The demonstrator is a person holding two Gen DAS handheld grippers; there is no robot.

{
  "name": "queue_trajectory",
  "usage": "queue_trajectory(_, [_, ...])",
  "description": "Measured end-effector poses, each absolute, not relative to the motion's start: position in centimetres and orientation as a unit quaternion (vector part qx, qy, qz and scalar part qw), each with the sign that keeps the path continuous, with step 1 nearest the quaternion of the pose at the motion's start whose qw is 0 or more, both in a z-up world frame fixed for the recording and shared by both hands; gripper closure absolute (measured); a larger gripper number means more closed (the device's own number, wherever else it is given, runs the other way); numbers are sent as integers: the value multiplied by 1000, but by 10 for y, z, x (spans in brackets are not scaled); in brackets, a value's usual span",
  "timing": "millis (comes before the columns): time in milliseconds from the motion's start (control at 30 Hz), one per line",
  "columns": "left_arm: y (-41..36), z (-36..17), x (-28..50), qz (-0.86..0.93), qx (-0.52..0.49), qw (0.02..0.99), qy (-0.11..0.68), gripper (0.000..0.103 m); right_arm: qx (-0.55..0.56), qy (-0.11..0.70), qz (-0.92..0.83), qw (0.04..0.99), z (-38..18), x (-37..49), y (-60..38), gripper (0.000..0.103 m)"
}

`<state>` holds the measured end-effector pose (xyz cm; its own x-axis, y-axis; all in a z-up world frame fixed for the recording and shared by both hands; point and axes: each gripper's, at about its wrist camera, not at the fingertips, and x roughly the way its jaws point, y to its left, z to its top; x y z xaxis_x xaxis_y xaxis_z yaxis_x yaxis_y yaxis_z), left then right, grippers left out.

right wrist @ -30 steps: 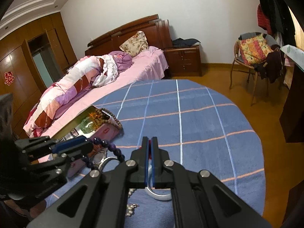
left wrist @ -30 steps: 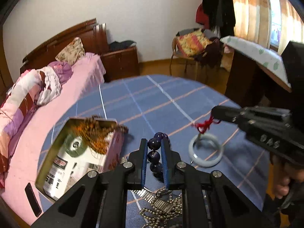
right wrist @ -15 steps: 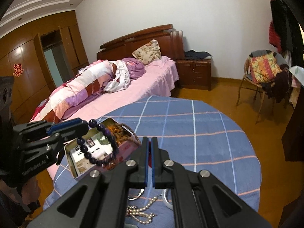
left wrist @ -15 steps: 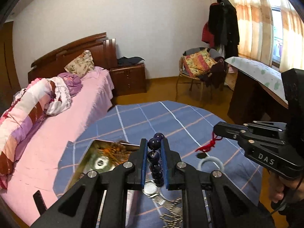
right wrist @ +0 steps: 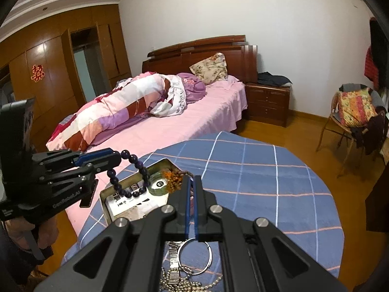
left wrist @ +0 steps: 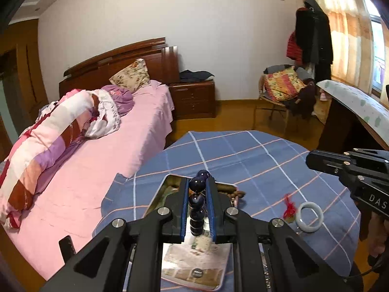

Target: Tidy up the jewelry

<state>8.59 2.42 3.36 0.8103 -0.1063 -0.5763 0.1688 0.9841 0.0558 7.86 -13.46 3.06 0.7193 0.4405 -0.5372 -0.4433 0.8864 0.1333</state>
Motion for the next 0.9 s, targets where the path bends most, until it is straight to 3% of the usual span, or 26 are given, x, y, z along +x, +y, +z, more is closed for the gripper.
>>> queue_trajectory(133, [37, 31, 85, -66, 40, 951, 301, 90, -14, 344, 235, 909, 4, 91, -137, 95])
queue_trajectory(200, [41, 30, 84, -66, 36, 951, 301, 90, -34, 377, 220, 899, -19, 98, -141, 60])
queue_trajectory(267, [42, 27, 85, -65, 34, 950, 304, 90, -43, 408, 196, 891, -46, 108, -151, 55])
queue_trajectory(633, [48, 18, 97, -57, 22, 947, 317, 90, -44, 475, 157, 865, -94, 135, -167, 55])
queue_trajectory(667, [49, 18, 97, -57, 22, 947, 317, 90, -45, 478, 158, 863, -94, 135, -169, 57])
queue_trajectory(733, [49, 18, 97, -57, 21, 947, 317, 90, -54, 482, 156, 861, -98, 134, -167, 90])
queue_trajectory(800, [50, 18, 97, -55, 21, 947, 317, 90, -54, 479, 161, 861, -95, 129, -166, 97])
queue_trajectory(900, [54, 18, 98, -52, 19, 947, 317, 90, -57, 453, 161, 875, -77, 121, -165, 98])
